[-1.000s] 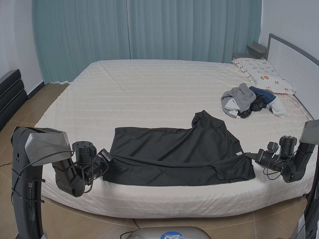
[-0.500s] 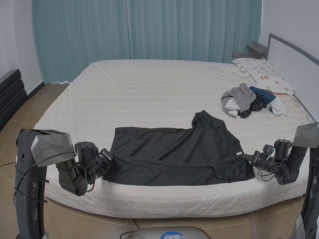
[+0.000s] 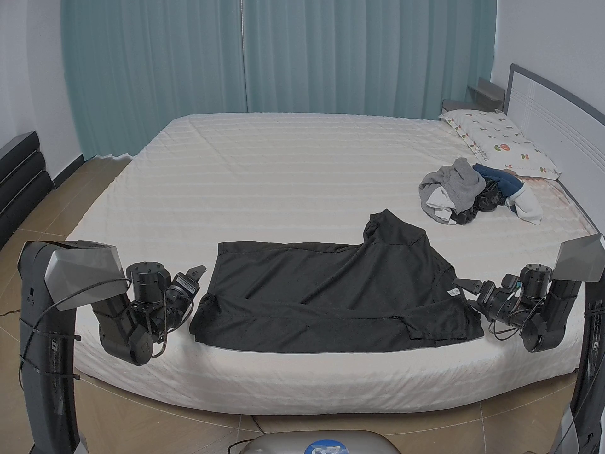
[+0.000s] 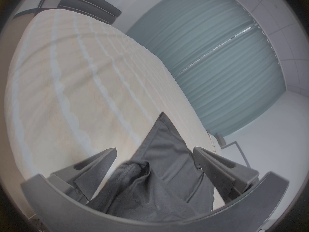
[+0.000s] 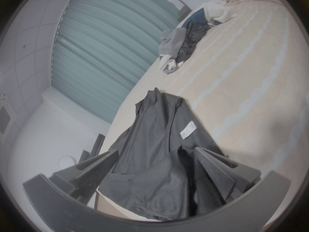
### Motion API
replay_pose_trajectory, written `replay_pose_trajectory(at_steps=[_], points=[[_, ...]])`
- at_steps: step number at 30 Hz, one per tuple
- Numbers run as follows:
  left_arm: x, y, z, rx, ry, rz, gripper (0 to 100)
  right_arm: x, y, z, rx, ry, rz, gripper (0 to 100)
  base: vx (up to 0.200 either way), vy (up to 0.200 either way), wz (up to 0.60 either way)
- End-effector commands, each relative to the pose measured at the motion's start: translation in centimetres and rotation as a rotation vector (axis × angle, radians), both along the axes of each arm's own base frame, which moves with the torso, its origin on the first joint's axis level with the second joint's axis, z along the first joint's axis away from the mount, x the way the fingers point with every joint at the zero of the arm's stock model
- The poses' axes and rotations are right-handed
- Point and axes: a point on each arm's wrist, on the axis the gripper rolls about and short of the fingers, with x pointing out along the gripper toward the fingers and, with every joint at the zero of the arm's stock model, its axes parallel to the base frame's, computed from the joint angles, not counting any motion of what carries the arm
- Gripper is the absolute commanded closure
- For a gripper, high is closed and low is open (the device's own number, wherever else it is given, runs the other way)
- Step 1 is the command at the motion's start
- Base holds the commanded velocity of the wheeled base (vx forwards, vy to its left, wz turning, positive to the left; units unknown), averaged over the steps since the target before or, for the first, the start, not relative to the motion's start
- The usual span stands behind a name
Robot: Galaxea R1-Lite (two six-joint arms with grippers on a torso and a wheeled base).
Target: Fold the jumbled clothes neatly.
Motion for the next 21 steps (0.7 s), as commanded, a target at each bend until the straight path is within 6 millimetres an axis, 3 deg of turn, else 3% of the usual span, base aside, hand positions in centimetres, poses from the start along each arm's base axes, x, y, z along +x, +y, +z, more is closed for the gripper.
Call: replay_pose_trajectory(at_steps=[1,7,13,21], points=[[-0.3,1.3,2.5,-0.038,-0.048,0.028,0,-0.4,-1.7,1.1,0.03,-0.011,-0.061,0,0.0,0.0,0.0],[-1.6,2.3,2.8,-0.086,-0.014,-0.025,0,-0.7,-3.7,1.5,0.073,-0.007,-0.135,0,0.0,0.0,0.0],[-1.6,3.0,2.7,-0.177,0.003,0.011,0,-0.7,-4.9,1.8,0.14,0.001,-0.186,0,0.0,0.0,0.0],[-3.1,2.9,2.5,-0.24,0.057,-0.115,0,-0.4,-4.7,0.4,0.185,0.045,-0.184,0,0.2,0.0,0.0]])
